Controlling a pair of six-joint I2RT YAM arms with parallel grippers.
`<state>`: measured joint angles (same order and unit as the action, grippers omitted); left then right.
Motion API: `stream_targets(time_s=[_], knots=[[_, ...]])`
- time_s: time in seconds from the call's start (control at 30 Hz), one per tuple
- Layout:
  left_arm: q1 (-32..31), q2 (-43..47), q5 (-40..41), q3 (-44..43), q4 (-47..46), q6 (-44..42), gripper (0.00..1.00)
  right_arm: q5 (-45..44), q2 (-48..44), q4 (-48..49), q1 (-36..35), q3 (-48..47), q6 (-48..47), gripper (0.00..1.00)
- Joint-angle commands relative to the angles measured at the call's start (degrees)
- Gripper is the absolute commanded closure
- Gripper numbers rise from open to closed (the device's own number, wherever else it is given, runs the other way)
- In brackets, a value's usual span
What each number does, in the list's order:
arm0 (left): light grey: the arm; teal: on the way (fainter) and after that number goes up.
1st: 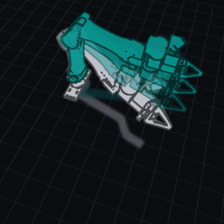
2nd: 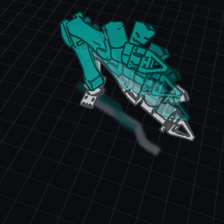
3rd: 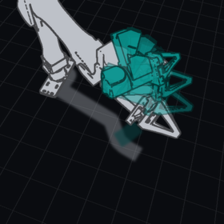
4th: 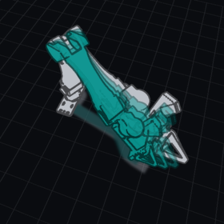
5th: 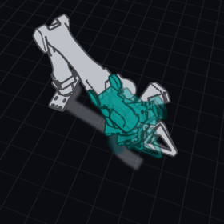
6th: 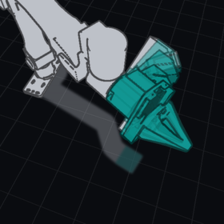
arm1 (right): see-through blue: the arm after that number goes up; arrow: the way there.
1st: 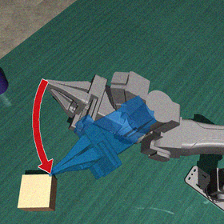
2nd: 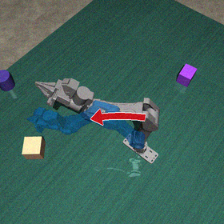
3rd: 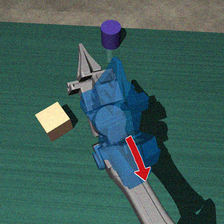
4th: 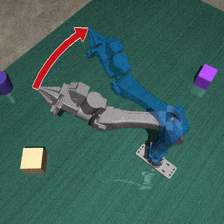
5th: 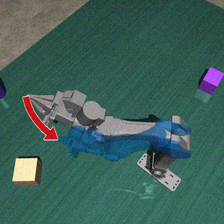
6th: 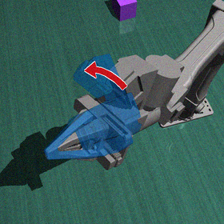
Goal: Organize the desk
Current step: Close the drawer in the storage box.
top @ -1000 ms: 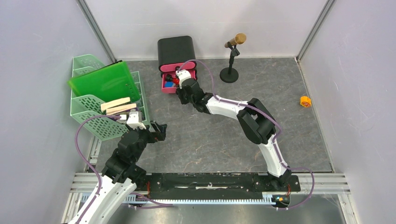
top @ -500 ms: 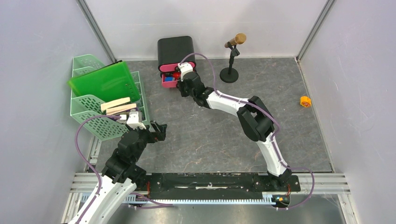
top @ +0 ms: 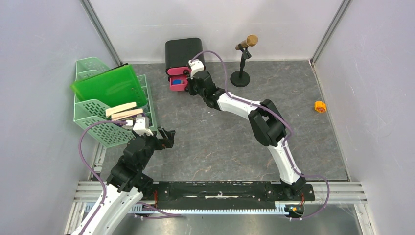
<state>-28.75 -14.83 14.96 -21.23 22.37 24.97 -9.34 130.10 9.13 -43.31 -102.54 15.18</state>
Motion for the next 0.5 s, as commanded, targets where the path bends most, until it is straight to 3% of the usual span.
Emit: stream_targets(time_s=[0.0, 0.3, 0.47], knots=[[-0.35, 0.62, 1.03, -0.03, -1.98, -2.12, 0.00, 0.19, 0.81, 1.71, 0.24, -1.87, 0.11, 0.78], [-0.52, 1.03, 1.41, 0.05, -1.89, -2.16, 0.00, -0.62, 2.73, 1.57, 0.70, -4.18, -1.34, 0.78], [-0.56, 0.81, 1.21, 0.07, -1.97, -2.16, 0.00, -0.07, -0.44, 2.84, 0.86, -0.60, -1.44, 0.78]])
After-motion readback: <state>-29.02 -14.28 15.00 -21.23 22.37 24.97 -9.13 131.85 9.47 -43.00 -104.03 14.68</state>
